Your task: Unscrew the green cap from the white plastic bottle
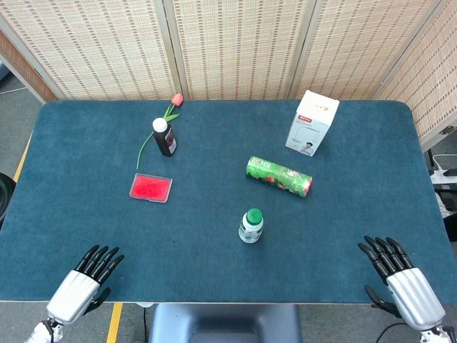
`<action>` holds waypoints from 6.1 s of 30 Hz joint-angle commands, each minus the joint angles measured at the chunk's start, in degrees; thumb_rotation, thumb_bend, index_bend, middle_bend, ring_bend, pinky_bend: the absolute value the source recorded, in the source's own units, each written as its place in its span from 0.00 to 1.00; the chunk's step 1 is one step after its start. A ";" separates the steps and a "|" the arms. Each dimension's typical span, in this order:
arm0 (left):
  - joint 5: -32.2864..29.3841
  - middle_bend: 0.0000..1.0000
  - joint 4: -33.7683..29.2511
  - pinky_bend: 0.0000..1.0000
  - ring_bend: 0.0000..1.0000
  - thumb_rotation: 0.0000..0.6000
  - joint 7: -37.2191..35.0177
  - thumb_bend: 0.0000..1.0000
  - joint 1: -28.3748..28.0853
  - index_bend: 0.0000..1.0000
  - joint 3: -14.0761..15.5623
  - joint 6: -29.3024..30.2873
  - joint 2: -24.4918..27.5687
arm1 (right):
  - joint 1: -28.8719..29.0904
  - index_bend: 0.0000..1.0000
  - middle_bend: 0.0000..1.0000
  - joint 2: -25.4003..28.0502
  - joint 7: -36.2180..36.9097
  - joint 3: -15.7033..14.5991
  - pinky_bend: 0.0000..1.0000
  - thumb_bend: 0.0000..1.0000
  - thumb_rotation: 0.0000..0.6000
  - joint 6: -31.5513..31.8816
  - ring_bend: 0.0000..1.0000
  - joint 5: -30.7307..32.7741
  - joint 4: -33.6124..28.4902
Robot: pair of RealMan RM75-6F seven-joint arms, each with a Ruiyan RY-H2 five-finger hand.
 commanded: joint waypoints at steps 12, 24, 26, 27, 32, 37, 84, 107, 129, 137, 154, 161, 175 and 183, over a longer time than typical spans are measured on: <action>4.20 0.00 0.05 0.07 0.00 1.00 -24.81 0.38 -7.51 0.00 -0.70 0.05 -6.18 | 1.03 0.00 0.00 -1.56 -1.50 1.58 0.00 0.27 1.00 -0.48 0.00 0.59 -0.06; -9.64 0.00 -12.08 0.05 0.00 1.00 -44.53 0.34 -21.55 0.00 -7.48 -21.48 -17.39 | 4.91 0.00 0.00 -2.10 -3.37 5.40 0.00 0.27 1.00 -5.23 0.00 5.12 -3.55; -13.05 0.00 -10.10 0.05 0.00 1.00 -44.31 0.33 -23.20 0.00 -9.66 -24.59 -20.54 | 5.71 0.00 0.00 -1.19 -2.56 5.83 0.00 0.27 1.00 -5.68 0.00 5.18 -4.66; -14.40 0.00 -9.01 0.04 0.00 1.00 -44.33 0.33 -23.79 0.00 -10.72 -25.43 -21.91 | 5.96 0.00 0.00 -0.66 -2.34 5.98 0.00 0.27 1.00 -5.75 0.00 5.15 -5.18; -18.48 0.00 -2.34 0.03 0.00 1.00 -44.38 0.32 -26.23 0.00 -15.76 -26.03 -28.56 | 6.98 0.00 0.00 2.88 -1.28 6.44 0.00 0.27 1.00 -5.73 0.00 4.60 -8.26; -20.75 0.00 2.70 0.03 0.00 1.00 -43.01 0.31 -28.07 0.00 -19.00 -25.65 -33.01 | 7.65 0.00 0.00 4.92 -2.37 7.26 0.00 0.27 1.00 -6.05 0.00 5.24 -10.75; -33.30 0.11 15.03 0.01 0.00 1.00 -45.01 0.32 -41.52 0.51 -28.08 -36.56 -43.90 | 16.35 0.00 0.00 8.18 -9.02 11.35 0.00 0.27 1.00 -18.49 0.00 15.03 -19.65; -36.55 0.65 13.23 0.06 0.27 1.00 -35.75 0.58 -40.63 0.72 -27.83 -34.75 -45.87 | 29.10 0.16 0.00 8.19 -29.77 16.48 0.00 0.27 1.00 -33.54 0.00 23.03 -31.04; -41.74 0.73 11.91 0.39 0.44 1.00 -34.62 0.66 -40.85 0.73 -30.45 -38.91 -45.07 | 39.12 0.29 0.00 4.57 -50.29 16.06 0.00 0.27 1.00 -37.37 0.00 43.54 -34.02; -41.54 0.74 12.88 0.38 0.45 1.00 -34.00 0.67 -41.46 0.73 -30.71 -39.37 -45.21 | 41.49 0.30 0.00 4.22 -53.43 14.34 0.00 0.27 1.00 -35.63 0.00 48.16 -35.31; -41.40 0.76 14.29 0.38 0.45 1.00 -32.30 0.68 -42.20 0.74 -30.84 -38.93 -46.57 | 44.98 0.30 0.00 2.78 -53.67 12.50 0.00 0.27 1.00 -32.66 0.00 51.44 -35.72; -41.52 0.76 15.07 0.38 0.45 1.00 -32.19 0.69 -42.57 0.74 -31.19 -38.97 -47.22 | 46.62 0.29 0.00 2.47 -53.60 12.01 0.00 0.27 1.00 -32.50 0.00 53.40 -36.36; -41.87 0.80 17.24 0.40 0.47 1.00 -31.56 0.74 -43.82 0.74 -31.82 -40.23 -47.72 | 50.29 0.28 0.00 2.29 -51.49 11.30 0.00 0.27 1.00 -34.06 0.00 56.88 -37.29; -41.58 0.87 18.39 0.44 0.52 1.00 -31.06 0.84 -44.40 0.75 -31.89 -39.96 -48.48 | 51.60 0.28 0.00 2.82 -50.61 10.61 0.00 0.27 1.00 -34.05 0.00 57.16 -38.36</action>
